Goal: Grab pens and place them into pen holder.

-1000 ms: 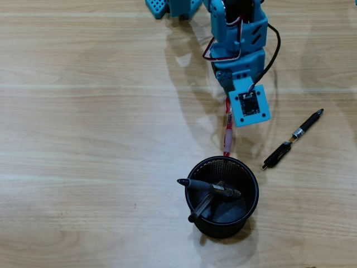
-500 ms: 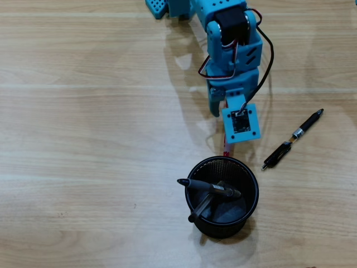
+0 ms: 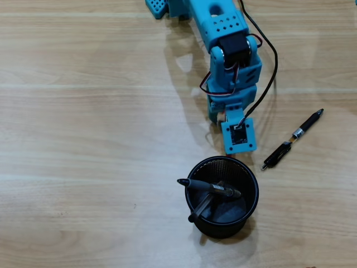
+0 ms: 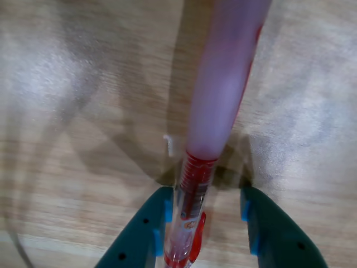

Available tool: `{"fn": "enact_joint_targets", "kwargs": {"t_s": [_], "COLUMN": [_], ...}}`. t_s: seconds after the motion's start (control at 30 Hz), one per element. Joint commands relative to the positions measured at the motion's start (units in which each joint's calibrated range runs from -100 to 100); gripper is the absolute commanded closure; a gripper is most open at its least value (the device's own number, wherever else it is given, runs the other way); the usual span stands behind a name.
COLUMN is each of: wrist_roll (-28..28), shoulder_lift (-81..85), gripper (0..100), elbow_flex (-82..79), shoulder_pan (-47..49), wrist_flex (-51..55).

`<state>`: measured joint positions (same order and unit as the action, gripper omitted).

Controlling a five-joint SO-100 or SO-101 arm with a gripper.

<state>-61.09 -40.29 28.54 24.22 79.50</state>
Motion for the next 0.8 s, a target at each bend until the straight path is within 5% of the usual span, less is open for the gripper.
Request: {"fn": "enact_joint_targets", "kwargs": {"t_s": [0.0, 0.27, 0.77], "wrist_roll": [-0.3, -0.3, -0.1], "shoulder_lift": [-0.9, -1.2, 12.6], "gripper": [86, 98, 98], "elbow_flex": [2.4, 2.1, 9.5], "shoulder_pan": [1.2, 1.2, -0.8], "wrist_flex": [-0.8, -0.8, 2.0]}}
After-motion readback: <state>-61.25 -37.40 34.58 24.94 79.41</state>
